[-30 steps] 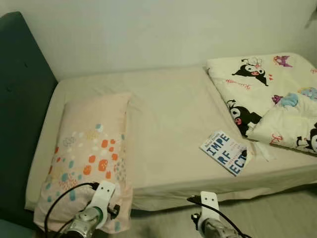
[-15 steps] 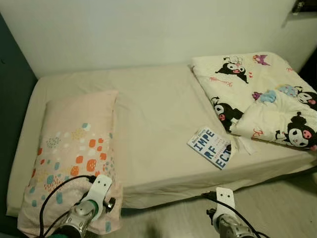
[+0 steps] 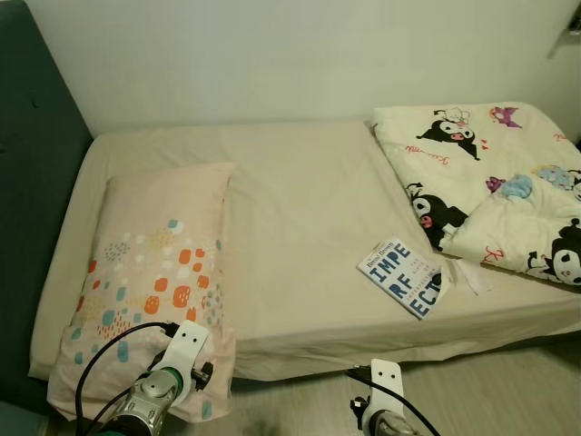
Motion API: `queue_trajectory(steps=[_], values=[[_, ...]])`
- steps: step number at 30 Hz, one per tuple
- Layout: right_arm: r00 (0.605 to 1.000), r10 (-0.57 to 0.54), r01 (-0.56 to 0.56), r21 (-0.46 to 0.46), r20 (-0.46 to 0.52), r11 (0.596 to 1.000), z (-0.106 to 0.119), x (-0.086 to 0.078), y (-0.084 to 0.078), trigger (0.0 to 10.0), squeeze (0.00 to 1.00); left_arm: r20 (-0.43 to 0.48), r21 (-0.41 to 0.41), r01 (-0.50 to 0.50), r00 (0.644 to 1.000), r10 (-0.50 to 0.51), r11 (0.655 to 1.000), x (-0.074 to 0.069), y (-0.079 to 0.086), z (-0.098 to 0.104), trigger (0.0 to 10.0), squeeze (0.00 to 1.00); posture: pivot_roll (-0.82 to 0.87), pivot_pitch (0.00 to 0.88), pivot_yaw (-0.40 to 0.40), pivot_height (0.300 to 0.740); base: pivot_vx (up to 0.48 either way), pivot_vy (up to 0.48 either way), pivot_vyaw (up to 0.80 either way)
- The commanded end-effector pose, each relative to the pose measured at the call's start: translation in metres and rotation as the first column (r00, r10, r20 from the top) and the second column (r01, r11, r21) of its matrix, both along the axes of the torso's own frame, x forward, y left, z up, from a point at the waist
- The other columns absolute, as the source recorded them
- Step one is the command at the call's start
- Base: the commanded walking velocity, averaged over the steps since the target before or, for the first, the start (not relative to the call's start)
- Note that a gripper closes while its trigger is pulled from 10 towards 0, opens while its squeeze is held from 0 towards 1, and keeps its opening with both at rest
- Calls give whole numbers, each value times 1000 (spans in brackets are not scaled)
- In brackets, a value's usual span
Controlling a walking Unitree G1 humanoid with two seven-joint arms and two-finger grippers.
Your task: Clean up the room
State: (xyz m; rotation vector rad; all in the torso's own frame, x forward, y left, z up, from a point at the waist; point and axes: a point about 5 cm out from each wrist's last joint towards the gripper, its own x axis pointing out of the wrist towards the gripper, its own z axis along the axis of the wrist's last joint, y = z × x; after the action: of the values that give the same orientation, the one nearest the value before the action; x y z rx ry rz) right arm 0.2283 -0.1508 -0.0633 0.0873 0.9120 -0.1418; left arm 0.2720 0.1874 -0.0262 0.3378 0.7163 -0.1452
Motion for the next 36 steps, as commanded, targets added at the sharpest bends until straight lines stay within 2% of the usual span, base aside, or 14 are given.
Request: queue_trajectory(steps=[1,8,12,15,16,21,27,30,31,34,36], values=[[1000,18,-18,-9,-21,1000,-4,-6,0,10000,0,-20,-2,-17,1000,17,1000,-6,3,-5,10000,0,75,38,56,740,0,0,0],[1000,16,-17,-29,-16,999,-5,-7,-2,10000,0,14,-25,-39,999,39,999,0,2,1,10000,0,67,30,60,740,0,0,0],[1000,10,-10,-65,-4,998,-5,-11,-16,10000,0,-37,-68,-2,999,-1,998,-8,-12,-8,10000,0,29,31,50,740,0,0,0],[1000,-2,2,-66,-1,998,-3,-8,-23,10000,0,-43,-77,-37,999,34,996,-11,-14,-11,10000,0,35,38,29,740,0,0,0],[1000,-1,2,-71,6,997,-1,-5,-27,10000,0,-45,-79,-42,998,39,996,-12,-15,-12,10000,0,47,71,25,740,0,0,0],[999,-13,15,-76,29,997,5,4,-31,10000,0,-37,-74,-65,997,62,995,-12,-16,-12,10000,0,51,58,20,740,0,0,0],[997,23,-16,-93,74,996,14,18,-27,10000,0,-42,-60,-41,998,38,997,-13,-12,-13,10000,0,67,64,69,740,0,0,0],[994,-63,70,-75,94,995,17,21,-27,10000,0,-38,-42,-26,999,24,999,-12,-1,-10,10000,0,72,72,102,740,0,0,0],[993,-56,63,-71,99,995,17,22,-22,10000,0,-24,-40,-41,999,40,998,-10,4,-8,10000,0,80,78,126,740,0,0,0],[994,-46,53,-70,104,996,18,23,-18,10000,0,-13,-40,-52,999,52,998,-9,7,-6,10000,0,80,78,126,740,0,0,0],[994,-14,22,-71,108,997,18,24,-8,10000,0,6,-37,-86,996,87,996,-5,14,-2,10000,0,107,67,148,740,0,0,0]])
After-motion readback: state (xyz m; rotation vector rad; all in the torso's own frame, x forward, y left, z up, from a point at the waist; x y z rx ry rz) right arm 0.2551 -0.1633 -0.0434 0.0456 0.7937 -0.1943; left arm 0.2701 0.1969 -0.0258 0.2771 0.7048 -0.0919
